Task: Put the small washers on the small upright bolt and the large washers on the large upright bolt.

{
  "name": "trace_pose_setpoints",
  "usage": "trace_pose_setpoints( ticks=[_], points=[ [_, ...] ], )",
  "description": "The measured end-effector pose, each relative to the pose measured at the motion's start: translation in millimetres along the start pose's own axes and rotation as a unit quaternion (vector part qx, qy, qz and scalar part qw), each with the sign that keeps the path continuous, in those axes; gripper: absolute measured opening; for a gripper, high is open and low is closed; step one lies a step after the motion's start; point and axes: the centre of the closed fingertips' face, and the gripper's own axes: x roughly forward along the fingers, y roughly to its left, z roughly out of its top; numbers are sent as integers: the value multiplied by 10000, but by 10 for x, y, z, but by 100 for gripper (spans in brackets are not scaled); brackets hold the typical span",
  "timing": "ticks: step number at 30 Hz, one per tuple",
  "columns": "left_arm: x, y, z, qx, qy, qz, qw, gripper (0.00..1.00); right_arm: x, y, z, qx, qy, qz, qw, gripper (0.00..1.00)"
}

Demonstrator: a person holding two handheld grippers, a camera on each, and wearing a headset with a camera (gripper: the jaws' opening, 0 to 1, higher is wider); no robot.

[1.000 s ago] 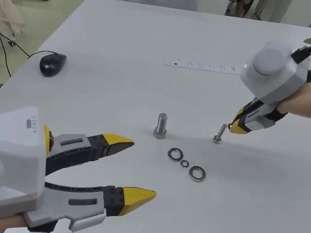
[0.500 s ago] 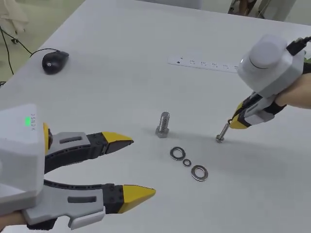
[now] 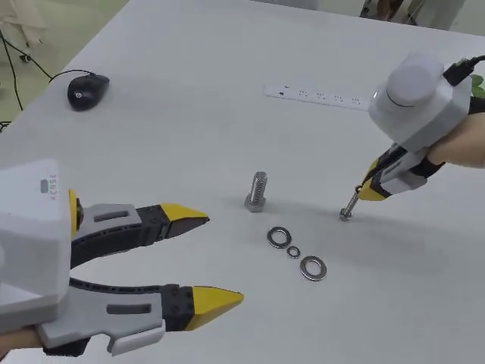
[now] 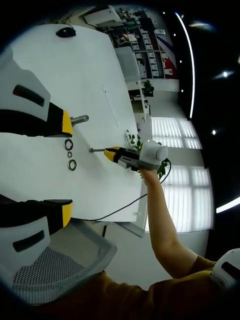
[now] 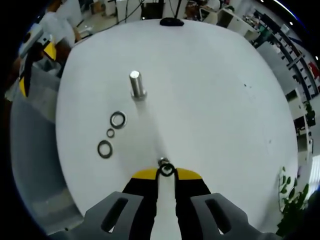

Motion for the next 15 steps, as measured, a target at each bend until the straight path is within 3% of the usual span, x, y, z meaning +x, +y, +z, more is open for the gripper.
trace_pose_setpoints(
  ticks=[15],
  points=[
    [-11,18,-33,-32,22,28,10000,48,119,2,-22,-18,84,71,9999,12]
  ],
)
